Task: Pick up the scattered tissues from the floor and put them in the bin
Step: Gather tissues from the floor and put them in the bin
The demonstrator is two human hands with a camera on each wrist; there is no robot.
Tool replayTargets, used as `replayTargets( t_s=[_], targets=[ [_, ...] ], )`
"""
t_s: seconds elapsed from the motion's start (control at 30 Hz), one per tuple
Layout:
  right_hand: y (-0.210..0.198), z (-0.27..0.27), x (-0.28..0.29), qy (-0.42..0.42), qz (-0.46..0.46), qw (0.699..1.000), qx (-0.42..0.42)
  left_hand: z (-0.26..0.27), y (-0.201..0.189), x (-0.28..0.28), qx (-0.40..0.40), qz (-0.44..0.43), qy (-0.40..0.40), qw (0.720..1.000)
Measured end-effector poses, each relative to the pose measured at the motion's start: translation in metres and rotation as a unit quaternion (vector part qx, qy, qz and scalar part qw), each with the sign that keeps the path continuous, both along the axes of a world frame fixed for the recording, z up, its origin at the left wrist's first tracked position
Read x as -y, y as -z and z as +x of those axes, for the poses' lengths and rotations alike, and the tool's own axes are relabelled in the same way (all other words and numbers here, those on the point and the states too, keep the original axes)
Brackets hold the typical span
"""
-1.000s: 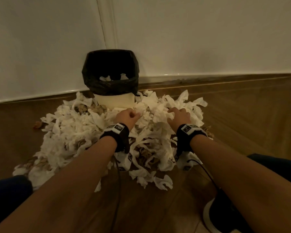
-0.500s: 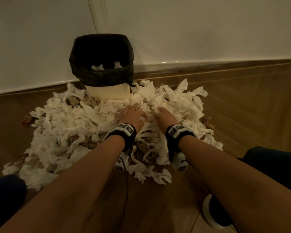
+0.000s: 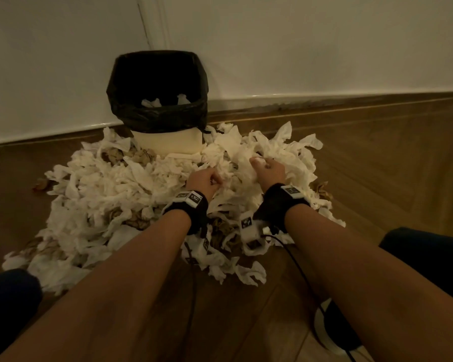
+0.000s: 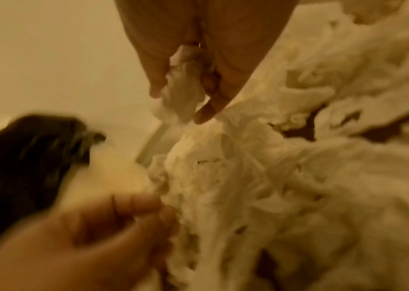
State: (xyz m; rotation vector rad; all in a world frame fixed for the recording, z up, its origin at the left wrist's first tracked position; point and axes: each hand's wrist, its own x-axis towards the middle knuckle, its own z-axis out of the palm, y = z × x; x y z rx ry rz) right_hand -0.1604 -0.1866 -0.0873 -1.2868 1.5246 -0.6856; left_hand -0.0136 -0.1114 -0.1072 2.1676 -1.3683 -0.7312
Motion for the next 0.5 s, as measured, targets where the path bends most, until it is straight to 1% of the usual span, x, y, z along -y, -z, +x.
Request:
replayTargets(
  t_s=[0.03,0.1,0.17,0.23,0.3,0.37,0.47,0.5],
  targets=[
    [0.002,-0.001,0.001,0.037,0.059,0.996,0.048,0.001,0.003,-0.001,-0.022,-0.020,-0.020,0.999],
    [0.004,-0.001,0.002,0.073,0.148,0.976,0.140,0.003,0.007,-0.003,-0.035,-0.034,-0.024,0.999],
    [0.003,-0.001,0.002,0.097,0.205,0.950,0.215,0.004,0.009,-0.004,-0.019,-0.029,0.002,0.999],
    [0.001,-0.002,-0.001,0.128,0.246,0.916,0.291,0.002,0.009,-0.007,0.003,-0.018,0.015,1.000],
    [-0.001,-0.004,-0.004,0.140,0.253,0.901,0.324,-0.001,0.008,-0.009,0.019,-0.002,0.025,0.999],
    [0.000,-0.008,-0.006,0.130,0.245,0.907,0.316,-0.003,0.007,-0.009,0.046,0.031,0.061,0.997],
    [0.001,-0.012,-0.006,0.133,0.259,0.894,0.341,-0.003,0.008,-0.005,0.071,0.091,0.101,0.988],
    [0.001,-0.013,-0.006,0.132,0.259,0.893,0.343,-0.003,0.009,-0.003,0.078,0.098,0.110,0.986]
  ],
)
